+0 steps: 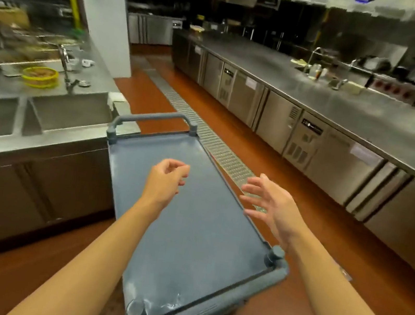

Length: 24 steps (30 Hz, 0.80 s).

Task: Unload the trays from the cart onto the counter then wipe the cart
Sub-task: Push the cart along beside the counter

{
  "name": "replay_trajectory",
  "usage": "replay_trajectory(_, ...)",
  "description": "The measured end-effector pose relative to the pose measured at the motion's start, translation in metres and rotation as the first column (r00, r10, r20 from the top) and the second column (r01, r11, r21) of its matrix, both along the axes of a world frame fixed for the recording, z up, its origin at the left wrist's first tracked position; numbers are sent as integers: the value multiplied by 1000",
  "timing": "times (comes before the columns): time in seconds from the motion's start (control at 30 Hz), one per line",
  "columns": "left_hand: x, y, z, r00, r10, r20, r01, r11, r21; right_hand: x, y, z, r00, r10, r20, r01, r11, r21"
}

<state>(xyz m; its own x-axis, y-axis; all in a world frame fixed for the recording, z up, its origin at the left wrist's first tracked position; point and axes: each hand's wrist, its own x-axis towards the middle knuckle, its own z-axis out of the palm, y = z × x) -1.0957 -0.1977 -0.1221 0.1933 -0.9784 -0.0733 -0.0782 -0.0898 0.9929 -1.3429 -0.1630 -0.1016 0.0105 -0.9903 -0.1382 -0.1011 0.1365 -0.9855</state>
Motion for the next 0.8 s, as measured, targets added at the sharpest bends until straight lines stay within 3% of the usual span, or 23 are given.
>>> replay_trajectory(0.17,-32,30,-116,983,-112,146,65,954,292,-20,-18,-96,950,221,-219,-167,956,240)
replay_trajectory(0.3,-72,77,-190,972,-168,167,57,850,523,-45,-16,-160,964,232,-130,-146,872,468)
replay_trajectory(0.4,-93,102,-221,937,-227,264,20,792,610,-63,-15,-199,896,387,-217,-255,850,461)
replay_trajectory(0.47,-101,108,-220,858,-278,433,-43,800,598,-79,-18,-215,751,510,-420,-375,852,364)
replay_trajectory(0.57,-115,110,-211,694,-237,680,-195,847,495,-106,-28,-226,316,563,-764,-558,761,330)
replay_trajectory(0.6,-117,110,-209,646,-211,733,-233,861,453,-114,-28,-229,231,527,-818,-576,751,322)
replay_trajectory(0.67,-127,110,-211,570,-148,808,-276,892,358,-128,-29,-236,149,473,-868,-608,736,297)
replay_trajectory(0.8,-152,105,-215,431,-117,895,-288,922,260,-146,-39,-239,117,469,-876,-641,709,294)
